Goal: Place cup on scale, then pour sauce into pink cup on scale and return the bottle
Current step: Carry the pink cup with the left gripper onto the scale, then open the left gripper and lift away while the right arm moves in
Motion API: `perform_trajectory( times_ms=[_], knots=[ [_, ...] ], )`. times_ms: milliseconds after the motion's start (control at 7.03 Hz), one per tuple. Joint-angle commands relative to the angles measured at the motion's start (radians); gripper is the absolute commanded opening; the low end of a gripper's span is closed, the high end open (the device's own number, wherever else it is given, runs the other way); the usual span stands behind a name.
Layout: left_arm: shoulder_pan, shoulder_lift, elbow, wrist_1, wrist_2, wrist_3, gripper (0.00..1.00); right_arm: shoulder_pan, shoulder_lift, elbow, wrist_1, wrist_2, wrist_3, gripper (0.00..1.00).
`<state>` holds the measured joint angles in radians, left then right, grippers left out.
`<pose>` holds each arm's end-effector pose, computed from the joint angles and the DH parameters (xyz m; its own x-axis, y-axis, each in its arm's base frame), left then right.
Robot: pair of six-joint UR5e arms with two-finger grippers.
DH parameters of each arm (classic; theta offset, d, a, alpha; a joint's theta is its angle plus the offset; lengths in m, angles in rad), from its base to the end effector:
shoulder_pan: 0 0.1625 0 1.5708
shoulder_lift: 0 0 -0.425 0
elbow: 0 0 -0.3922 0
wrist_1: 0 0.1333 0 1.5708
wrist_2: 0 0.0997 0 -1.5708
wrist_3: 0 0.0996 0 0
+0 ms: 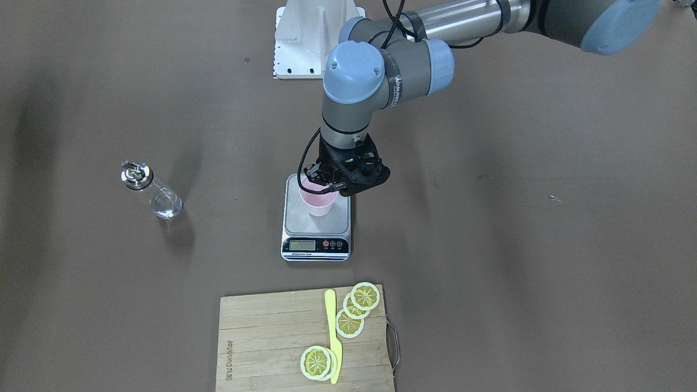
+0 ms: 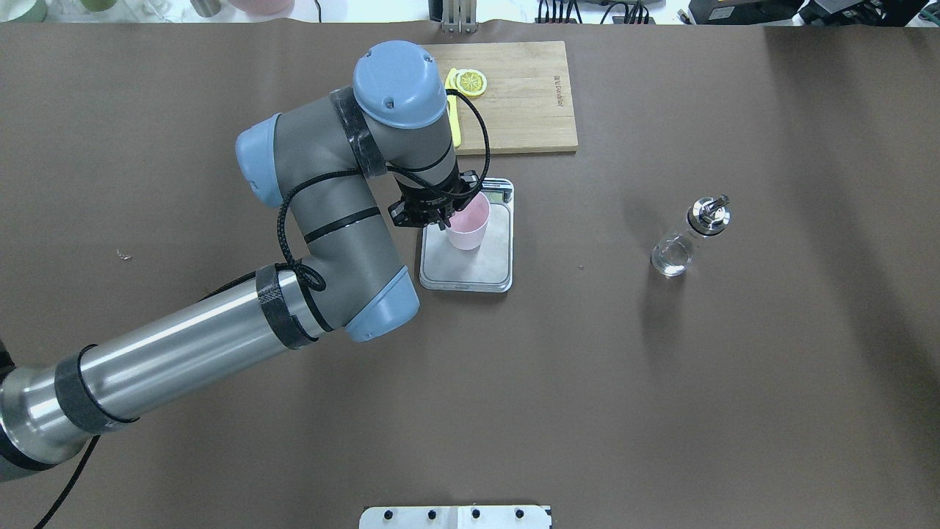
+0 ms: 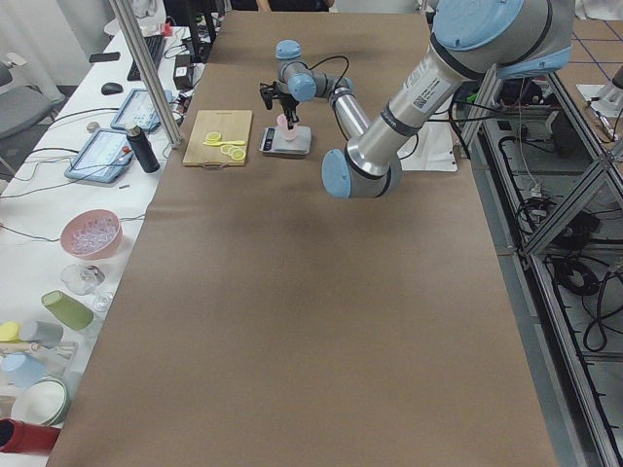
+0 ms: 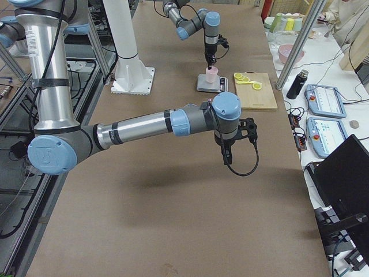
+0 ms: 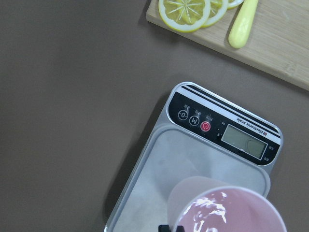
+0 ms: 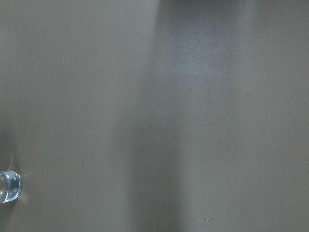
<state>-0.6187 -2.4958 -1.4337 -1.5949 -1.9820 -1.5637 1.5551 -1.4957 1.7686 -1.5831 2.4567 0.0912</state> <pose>0.5575 -0.5117 0.1307 0.5626 -0.3925 -0.7276 0.2914 0.9178 -0.2699 0.0480 -0.5230 0.5158 0.6281 -0.1206 0.7687 -0.0422 0.9812 0.1884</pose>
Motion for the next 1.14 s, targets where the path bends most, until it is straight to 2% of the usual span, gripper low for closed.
perform_trajectory(
  times_ms=[0, 142, 284, 427, 711, 853, 995],
  knots=[
    [0.005, 0.000, 0.001, -0.002, 0.000, 0.002, 0.42, -0.003, 0.002, 0.000, 0.002, -0.001, 0.002, 1.00],
    [0.005, 0.006, -0.001, -0.008, 0.006, 0.005, 0.97, -0.004, 0.005, 0.002, 0.000, 0.001, 0.004, 1.00],
    [0.004, 0.009, -0.011, -0.011, 0.020, 0.007, 0.98, -0.004, 0.021, 0.006, -0.002, 0.004, 0.004, 1.00],
    [-0.009, 0.031, -0.051, -0.007, 0.022, 0.011, 0.98, -0.016, 0.026, 0.049, -0.008, -0.002, 0.057, 1.00],
    [-0.071, 0.180, -0.208, 0.007, 0.014, 0.096, 0.98, -0.091, 0.020, 0.205, -0.009, -0.054, 0.244, 1.00],
    [-0.103, 0.255, -0.273, 0.019, 0.012, 0.163, 0.98, -0.133, 0.014, 0.295, -0.009, -0.089, 0.246, 1.00],
    [-0.119, 0.284, -0.290, 0.024, 0.012, 0.194, 0.98, -0.170, 0.011, 0.358, -0.011, -0.119, 0.255, 1.00]
  ],
)
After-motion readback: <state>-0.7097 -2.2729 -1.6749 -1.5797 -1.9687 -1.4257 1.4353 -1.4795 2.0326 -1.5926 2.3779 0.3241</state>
